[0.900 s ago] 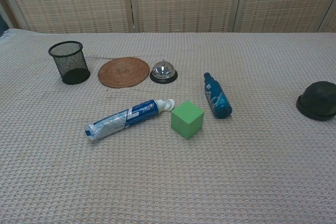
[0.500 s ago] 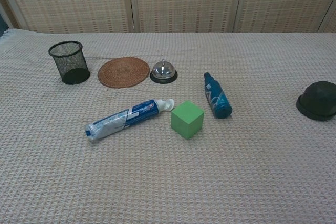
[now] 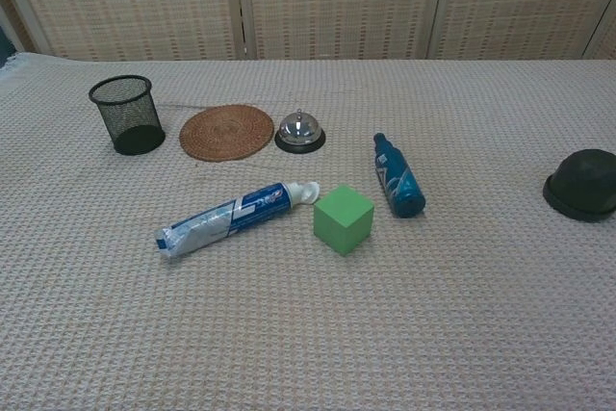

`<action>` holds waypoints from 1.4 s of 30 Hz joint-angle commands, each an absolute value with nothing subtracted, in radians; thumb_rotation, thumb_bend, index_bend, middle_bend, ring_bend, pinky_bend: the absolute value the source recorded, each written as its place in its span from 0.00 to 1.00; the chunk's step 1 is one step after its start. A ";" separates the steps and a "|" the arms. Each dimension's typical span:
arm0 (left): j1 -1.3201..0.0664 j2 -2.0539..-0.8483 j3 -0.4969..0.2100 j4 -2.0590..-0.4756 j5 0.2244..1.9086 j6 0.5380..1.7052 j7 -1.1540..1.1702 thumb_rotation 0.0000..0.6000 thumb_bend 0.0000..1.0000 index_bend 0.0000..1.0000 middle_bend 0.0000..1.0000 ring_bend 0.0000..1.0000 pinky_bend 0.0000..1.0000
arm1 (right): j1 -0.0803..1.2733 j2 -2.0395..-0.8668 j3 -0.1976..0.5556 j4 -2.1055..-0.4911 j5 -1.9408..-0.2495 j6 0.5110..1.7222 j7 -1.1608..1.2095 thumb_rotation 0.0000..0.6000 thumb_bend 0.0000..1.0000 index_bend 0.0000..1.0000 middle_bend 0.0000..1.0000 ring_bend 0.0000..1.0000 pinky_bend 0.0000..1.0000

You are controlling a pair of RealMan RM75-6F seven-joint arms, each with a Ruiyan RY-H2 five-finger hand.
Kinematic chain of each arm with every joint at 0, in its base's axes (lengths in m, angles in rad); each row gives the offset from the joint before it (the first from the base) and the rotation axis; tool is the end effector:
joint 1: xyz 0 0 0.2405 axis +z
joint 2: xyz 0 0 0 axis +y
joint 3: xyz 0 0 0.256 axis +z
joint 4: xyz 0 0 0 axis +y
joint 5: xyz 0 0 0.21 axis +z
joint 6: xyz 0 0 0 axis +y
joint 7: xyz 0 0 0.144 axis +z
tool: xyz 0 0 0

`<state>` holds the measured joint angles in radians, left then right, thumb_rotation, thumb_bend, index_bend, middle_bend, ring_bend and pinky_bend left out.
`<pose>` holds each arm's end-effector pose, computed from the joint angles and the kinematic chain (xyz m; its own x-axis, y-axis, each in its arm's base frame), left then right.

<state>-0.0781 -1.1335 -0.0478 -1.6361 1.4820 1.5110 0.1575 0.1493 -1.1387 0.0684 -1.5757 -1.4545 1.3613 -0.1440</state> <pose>-0.3073 0.1780 0.1563 0.5004 -0.0139 0.8657 0.8658 0.0151 -0.5002 -0.3155 -0.2052 0.1453 0.5317 -0.0761 0.8435 -0.8468 -0.0321 0.5309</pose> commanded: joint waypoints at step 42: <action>-0.076 -1.122 -0.068 -1.673 1.435 1.506 0.187 1.00 0.42 0.29 0.00 0.00 0.38 | 0.599 -1.340 0.140 -1.312 -0.834 0.700 -0.271 1.00 0.13 0.05 0.10 0.13 0.28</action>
<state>-0.0757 -1.1220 -0.0680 -1.6727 1.4351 1.5059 0.1867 0.5982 -1.3386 0.1418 -1.3132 -0.8350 0.7012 -0.2720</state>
